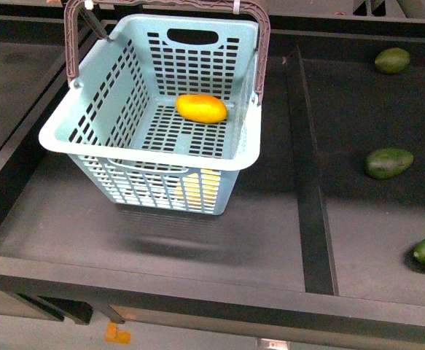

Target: Pick lemon and mango into basket

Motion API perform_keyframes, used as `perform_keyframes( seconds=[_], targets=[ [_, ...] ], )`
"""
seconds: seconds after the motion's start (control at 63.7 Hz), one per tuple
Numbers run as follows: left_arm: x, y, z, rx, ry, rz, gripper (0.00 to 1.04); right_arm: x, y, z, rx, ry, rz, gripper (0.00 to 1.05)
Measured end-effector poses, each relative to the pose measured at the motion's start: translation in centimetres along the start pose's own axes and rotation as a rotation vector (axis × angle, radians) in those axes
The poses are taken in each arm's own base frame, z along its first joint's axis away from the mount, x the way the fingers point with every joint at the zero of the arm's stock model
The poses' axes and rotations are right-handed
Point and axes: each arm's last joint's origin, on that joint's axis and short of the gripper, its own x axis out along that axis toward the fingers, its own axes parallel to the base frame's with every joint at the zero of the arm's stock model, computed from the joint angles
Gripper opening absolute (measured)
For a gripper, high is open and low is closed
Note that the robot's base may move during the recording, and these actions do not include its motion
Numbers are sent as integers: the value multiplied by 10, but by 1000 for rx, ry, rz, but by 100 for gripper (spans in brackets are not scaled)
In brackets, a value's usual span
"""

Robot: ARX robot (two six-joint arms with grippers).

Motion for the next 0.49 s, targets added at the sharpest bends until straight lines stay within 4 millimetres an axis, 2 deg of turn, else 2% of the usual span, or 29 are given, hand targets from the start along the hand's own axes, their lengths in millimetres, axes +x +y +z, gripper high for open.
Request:
perform_keyframes(
  seconds=[0.126,0.486],
  targets=[
    [0,0,0,0,0,0,4,0,0,0,0,0,0,96],
    [0,0,0,0,0,0,81,0,0,0,0,0,0,96]
  ],
)
